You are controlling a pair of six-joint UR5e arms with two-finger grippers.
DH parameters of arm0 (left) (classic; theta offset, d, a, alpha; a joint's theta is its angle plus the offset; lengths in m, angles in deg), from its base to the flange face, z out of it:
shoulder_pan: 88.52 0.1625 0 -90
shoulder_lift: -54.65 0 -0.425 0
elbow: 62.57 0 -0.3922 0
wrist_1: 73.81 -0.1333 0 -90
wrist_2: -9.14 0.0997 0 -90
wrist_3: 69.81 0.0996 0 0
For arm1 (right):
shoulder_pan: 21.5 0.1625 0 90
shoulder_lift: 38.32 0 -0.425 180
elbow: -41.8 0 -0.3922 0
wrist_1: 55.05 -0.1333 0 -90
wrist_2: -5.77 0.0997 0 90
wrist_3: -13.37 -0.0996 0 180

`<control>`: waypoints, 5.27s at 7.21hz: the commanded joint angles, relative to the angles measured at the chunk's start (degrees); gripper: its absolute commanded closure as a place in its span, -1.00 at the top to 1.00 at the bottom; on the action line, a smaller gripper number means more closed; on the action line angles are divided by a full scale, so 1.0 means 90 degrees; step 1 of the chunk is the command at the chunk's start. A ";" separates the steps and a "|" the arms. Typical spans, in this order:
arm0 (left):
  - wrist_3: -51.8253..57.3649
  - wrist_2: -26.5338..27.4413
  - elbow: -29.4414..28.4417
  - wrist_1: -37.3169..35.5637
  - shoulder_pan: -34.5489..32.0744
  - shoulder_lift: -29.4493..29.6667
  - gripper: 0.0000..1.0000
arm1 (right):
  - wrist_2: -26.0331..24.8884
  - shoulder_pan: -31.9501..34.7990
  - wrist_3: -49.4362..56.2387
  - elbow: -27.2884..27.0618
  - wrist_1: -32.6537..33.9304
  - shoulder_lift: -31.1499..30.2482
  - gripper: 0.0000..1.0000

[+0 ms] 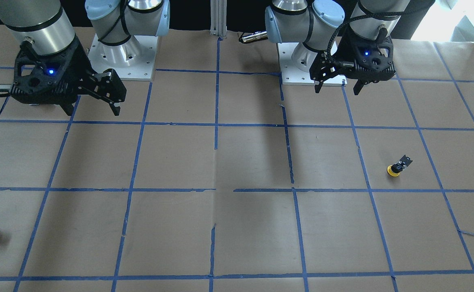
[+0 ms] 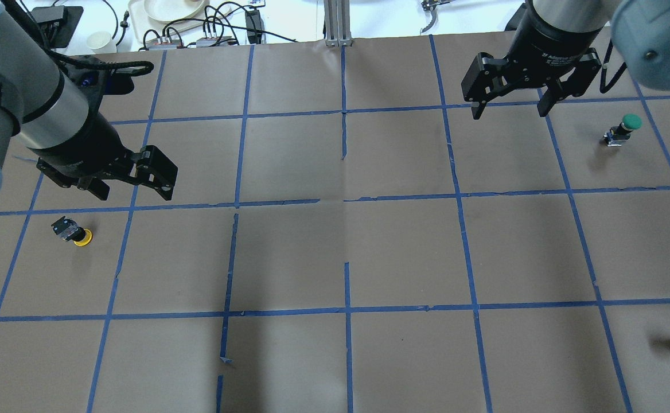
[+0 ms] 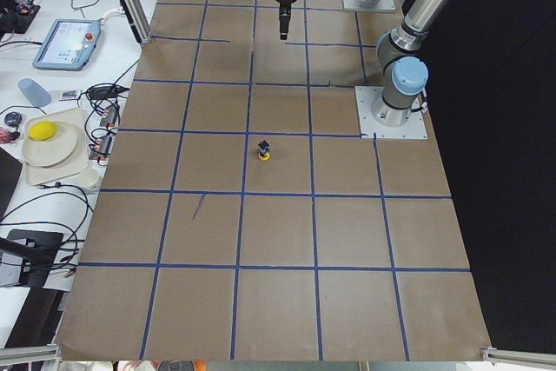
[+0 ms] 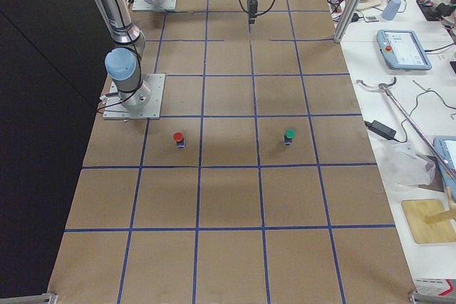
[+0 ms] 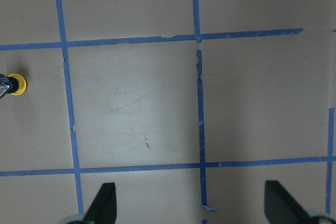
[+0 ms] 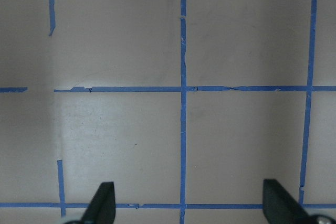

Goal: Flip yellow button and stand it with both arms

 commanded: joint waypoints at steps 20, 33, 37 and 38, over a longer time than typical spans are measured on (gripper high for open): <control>0.6526 0.0525 -0.0322 -0.1824 0.3444 0.2566 0.99 | 0.0007 0.0034 0.0010 -0.0003 -0.0065 0.0005 1.00; 0.7787 0.0154 0.0999 -0.3605 0.3435 0.2918 0.40 | 0.0007 0.0034 0.0019 -0.0012 -0.0065 -0.0005 1.00; 0.7691 0.0154 0.1116 -0.3586 0.3444 0.2860 -0.96 | -0.0002 0.0034 0.0029 -0.0003 -0.0036 0.0005 1.00; 0.7458 0.0135 0.1048 -0.3402 0.3425 0.2715 -0.97 | -0.0002 0.0034 0.0039 -0.0012 -0.0045 0.0014 1.00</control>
